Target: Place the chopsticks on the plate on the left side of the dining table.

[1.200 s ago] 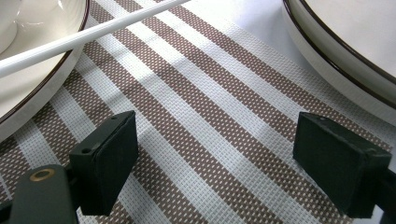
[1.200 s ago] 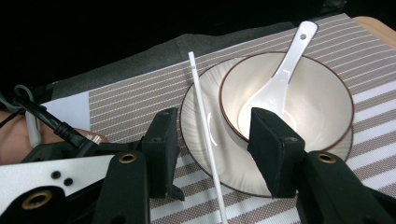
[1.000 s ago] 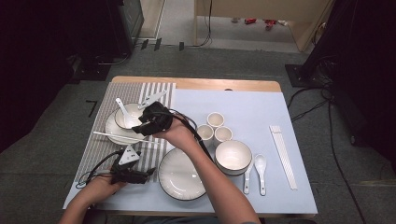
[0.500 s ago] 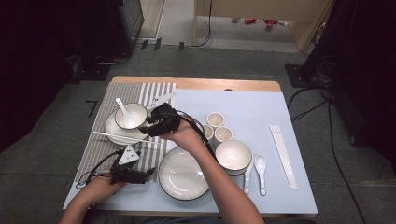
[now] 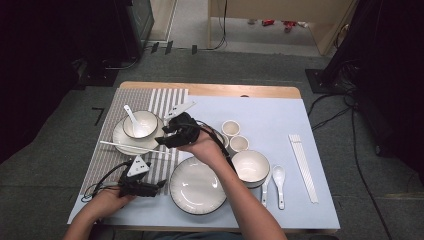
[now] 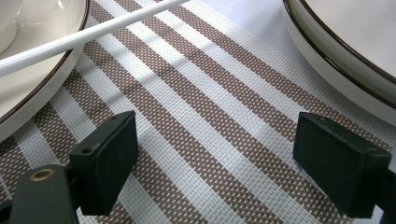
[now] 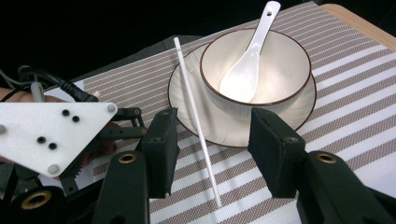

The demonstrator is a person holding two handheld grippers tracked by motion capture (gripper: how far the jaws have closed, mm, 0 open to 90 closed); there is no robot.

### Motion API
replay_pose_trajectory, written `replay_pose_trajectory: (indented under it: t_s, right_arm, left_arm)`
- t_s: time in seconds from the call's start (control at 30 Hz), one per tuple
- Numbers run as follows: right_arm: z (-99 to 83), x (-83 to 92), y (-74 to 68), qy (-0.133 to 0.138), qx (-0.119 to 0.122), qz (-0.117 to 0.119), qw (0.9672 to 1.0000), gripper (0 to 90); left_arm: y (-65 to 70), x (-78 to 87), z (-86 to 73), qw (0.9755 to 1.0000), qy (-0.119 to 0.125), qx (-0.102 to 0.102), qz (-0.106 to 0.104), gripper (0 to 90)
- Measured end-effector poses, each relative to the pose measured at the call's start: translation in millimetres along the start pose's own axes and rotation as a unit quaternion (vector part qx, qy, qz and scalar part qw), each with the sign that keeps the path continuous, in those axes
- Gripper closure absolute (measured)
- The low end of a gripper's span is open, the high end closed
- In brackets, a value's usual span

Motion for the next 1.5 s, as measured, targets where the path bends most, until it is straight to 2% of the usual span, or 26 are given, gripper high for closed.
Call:
replay_pose_trajectory:
  t_s: [0.17, 0.47, 1.5]
  right_arm:
    - [-1.6, 6.8, -0.1, 0.003, 0.002, -0.008, 1.0000, 52.3]
    - [-9.2, 18.9, -0.1, 0.007, -0.005, -0.002, 1.0000, 52.4]
    - [-35.9, 56.5, 10.2, 0.020, -0.018, -0.038, 0.9989, 50.8]
  left_arm:
    - [-0.1, 0.1, 0.0, 1.0000, 0.000, 0.000, 0.000, 14.6]
    - [-0.4, 0.2, -0.1, 1.0000, 0.000, -0.001, 0.000, 14.6]
    - [0.1, 0.0, 0.0, 1.0000, 0.001, 0.002, 0.000, 14.6]
Point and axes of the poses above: each handheld gripper's, and its own axes: x roughly backward along the jaws, z roughly out of its top, y roughly to its right, the point moved 8 cm from there along -x, roughly forward along the jaws, and after that the axes turned 1 degree about -y, right-handed, at the moved point
